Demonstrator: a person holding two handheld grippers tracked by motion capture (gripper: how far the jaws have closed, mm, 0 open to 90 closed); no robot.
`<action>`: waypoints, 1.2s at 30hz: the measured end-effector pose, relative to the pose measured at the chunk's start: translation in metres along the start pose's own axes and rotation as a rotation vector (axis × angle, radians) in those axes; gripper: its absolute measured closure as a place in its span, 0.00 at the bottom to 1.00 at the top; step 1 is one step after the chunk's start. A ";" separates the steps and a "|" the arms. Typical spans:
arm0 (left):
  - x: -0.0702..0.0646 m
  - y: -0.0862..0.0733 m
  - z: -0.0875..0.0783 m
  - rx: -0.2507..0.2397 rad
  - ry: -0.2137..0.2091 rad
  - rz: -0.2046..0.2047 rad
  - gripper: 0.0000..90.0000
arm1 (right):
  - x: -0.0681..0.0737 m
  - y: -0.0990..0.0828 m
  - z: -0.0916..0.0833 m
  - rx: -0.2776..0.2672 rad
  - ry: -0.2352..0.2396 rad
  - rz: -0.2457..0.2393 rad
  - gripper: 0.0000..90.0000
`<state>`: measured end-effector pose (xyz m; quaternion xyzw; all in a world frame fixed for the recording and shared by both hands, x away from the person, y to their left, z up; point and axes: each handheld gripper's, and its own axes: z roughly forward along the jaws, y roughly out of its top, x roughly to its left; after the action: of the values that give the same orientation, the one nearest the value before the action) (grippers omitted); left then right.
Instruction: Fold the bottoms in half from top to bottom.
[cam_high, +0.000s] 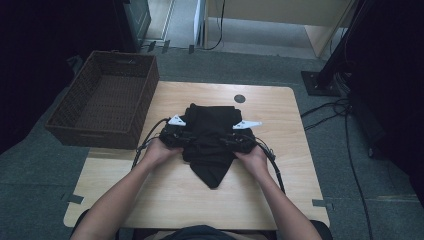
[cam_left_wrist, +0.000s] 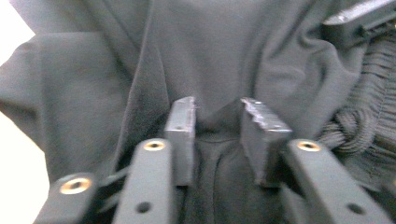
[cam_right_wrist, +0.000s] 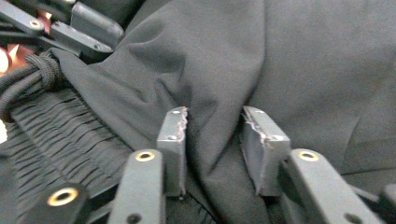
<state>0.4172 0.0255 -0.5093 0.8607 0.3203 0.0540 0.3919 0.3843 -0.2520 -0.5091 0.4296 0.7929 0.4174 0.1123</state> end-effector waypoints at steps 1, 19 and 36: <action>0.000 0.000 0.001 -0.006 0.002 0.001 0.79 | 0.001 -0.002 0.001 -0.001 -0.010 0.005 0.73; 0.024 0.024 0.017 -0.002 0.096 -0.039 1.00 | -0.021 0.022 0.024 0.022 -0.068 0.055 0.91; -0.023 0.014 -0.070 -0.167 0.053 0.037 0.99 | 0.008 0.036 -0.043 -0.042 -0.023 -0.052 0.86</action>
<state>0.3820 0.0498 -0.4480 0.8291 0.3090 0.1107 0.4526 0.3773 -0.2599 -0.4528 0.4112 0.7936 0.4257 0.1414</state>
